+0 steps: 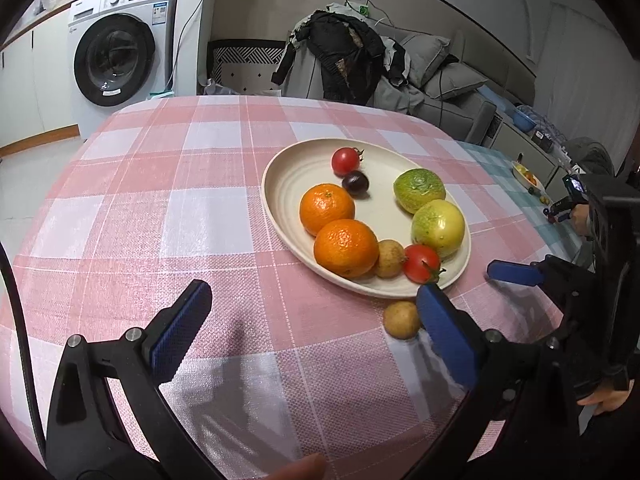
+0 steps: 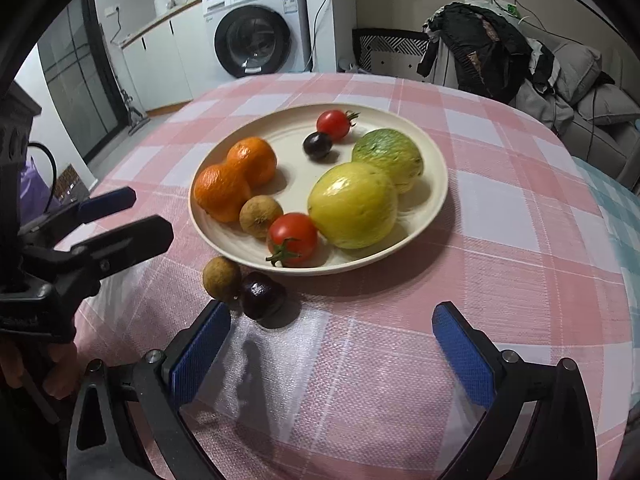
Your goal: Organize fruits
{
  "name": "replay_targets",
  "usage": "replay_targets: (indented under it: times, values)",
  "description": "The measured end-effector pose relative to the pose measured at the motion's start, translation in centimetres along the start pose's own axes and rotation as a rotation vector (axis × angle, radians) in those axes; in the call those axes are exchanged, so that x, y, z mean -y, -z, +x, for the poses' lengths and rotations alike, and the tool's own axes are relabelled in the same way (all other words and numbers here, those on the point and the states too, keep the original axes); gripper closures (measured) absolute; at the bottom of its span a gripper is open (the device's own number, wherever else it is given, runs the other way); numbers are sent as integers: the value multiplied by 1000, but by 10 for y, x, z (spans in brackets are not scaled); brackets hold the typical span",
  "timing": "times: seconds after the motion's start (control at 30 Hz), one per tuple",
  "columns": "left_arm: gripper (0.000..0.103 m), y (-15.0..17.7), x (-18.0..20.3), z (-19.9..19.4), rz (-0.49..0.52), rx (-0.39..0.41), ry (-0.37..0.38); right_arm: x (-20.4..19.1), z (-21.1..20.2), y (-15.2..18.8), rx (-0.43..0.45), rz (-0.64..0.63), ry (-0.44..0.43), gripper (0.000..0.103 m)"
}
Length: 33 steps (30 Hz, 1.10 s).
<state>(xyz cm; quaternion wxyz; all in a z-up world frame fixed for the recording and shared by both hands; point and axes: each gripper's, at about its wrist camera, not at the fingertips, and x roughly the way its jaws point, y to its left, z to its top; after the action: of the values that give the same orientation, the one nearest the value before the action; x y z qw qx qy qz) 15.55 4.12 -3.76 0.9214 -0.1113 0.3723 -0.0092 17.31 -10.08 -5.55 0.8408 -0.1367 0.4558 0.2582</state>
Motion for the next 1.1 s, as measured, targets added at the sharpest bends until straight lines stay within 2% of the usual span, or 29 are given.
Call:
replay_targets:
  times: [0.23, 0.53, 0.7, 0.87, 1.1]
  values:
    - [1, 1, 1, 3, 5, -9, 0, -8, 7, -4, -7, -42, 85, 0]
    - [1, 1, 1, 3, 3, -10, 0, -11, 10, -5, -3, -53, 52, 2]
    - [1, 1, 2, 4, 1, -10, 1, -16, 6, -3, 3, -68, 12, 19]
    - [1, 2, 2, 4, 1, -11, 0, -23, 3, -1, 9, -99, -58, 48]
    - [1, 2, 3, 6, 0, -17, 9, -34, 2, 2, 8, -126, -118, 67]
